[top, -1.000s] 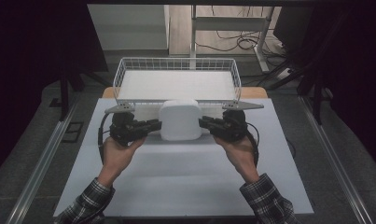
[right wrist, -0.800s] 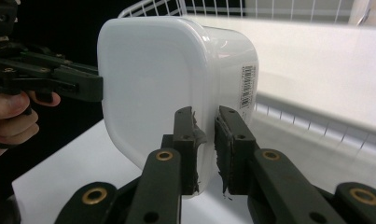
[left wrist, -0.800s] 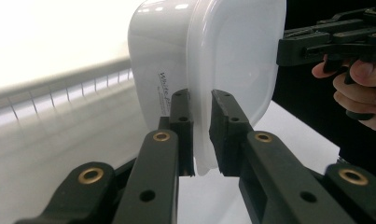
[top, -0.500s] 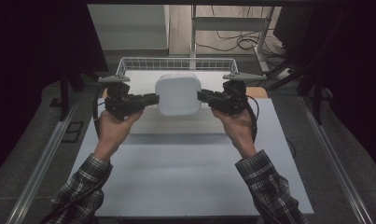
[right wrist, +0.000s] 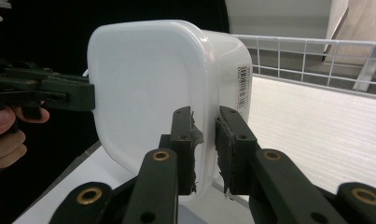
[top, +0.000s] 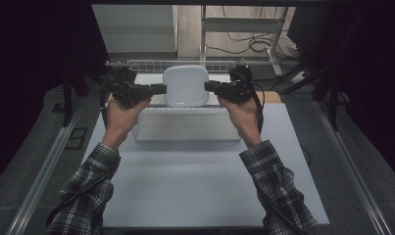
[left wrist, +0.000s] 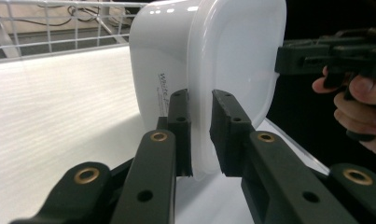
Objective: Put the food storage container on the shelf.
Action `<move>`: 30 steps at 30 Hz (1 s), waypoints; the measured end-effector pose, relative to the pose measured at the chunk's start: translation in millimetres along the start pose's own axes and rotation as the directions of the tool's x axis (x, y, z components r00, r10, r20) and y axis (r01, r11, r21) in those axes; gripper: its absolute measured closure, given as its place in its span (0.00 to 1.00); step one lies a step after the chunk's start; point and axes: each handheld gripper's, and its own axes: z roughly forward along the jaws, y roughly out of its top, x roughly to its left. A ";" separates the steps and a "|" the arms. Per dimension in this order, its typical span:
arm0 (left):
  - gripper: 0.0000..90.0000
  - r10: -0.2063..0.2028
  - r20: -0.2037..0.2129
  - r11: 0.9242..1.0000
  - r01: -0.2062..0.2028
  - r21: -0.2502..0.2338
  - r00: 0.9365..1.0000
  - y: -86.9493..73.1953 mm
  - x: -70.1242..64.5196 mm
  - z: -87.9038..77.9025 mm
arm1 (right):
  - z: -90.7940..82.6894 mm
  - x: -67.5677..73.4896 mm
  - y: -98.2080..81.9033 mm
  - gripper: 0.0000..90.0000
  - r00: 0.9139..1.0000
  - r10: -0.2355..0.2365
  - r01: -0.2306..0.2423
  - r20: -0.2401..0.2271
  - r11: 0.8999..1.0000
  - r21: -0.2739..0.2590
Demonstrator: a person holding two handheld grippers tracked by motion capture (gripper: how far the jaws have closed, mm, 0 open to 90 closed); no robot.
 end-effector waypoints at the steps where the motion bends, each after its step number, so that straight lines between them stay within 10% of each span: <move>1: 0.85 0.000 0.000 1.000 0.000 0.000 1.000 0.0 0.0 0.0 | 0.0 0.0 0.0 0.85 1.000 0.000 0.000 0.000 1.000 0.000; 30: 0.73 -0.025 -0.010 0.999 0.026 0.038 1.000 4.2 5.5 26.3 | 18.7 -19.4 10.1 0.68 0.998 0.055 -0.055 0.033 0.998 0.026</move>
